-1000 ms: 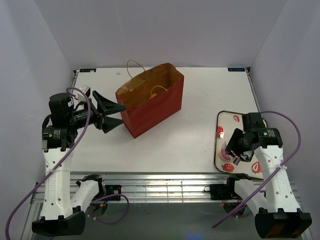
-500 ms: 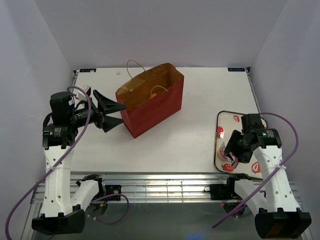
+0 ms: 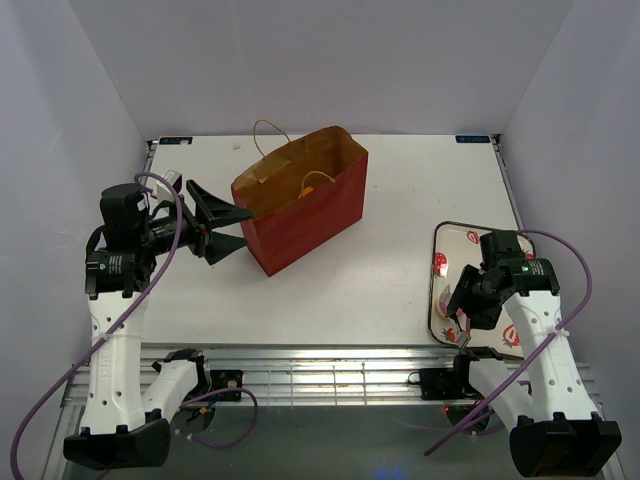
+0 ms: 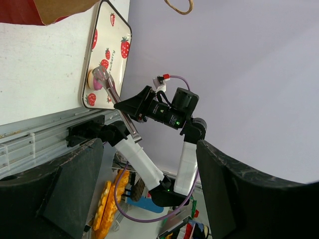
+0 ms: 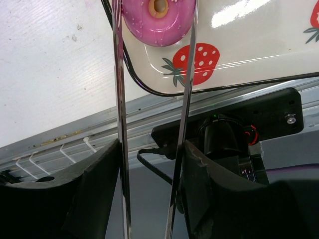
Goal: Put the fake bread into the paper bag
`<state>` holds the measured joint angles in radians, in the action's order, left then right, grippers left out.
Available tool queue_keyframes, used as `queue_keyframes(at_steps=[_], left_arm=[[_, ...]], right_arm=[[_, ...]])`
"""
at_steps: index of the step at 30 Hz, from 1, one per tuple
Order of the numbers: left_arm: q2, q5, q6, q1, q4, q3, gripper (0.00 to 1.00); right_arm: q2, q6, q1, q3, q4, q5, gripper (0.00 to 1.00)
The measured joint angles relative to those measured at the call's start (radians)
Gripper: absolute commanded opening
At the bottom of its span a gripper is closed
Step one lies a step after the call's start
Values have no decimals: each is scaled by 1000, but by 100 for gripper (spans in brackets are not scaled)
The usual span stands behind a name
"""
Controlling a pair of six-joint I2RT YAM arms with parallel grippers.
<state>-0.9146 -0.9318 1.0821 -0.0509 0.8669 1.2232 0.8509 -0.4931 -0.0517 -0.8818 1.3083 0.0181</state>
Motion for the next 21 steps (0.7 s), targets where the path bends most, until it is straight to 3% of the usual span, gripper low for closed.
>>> queue_keyframes(at_steps=[7,21], left_arm=[[4,0,2,0,0,-2,85],[20,2,10,0,1,-5,85]], right_arm=[[17,3,0,-14,2,1,45],[79,3,0,-131,-9,32,38]])
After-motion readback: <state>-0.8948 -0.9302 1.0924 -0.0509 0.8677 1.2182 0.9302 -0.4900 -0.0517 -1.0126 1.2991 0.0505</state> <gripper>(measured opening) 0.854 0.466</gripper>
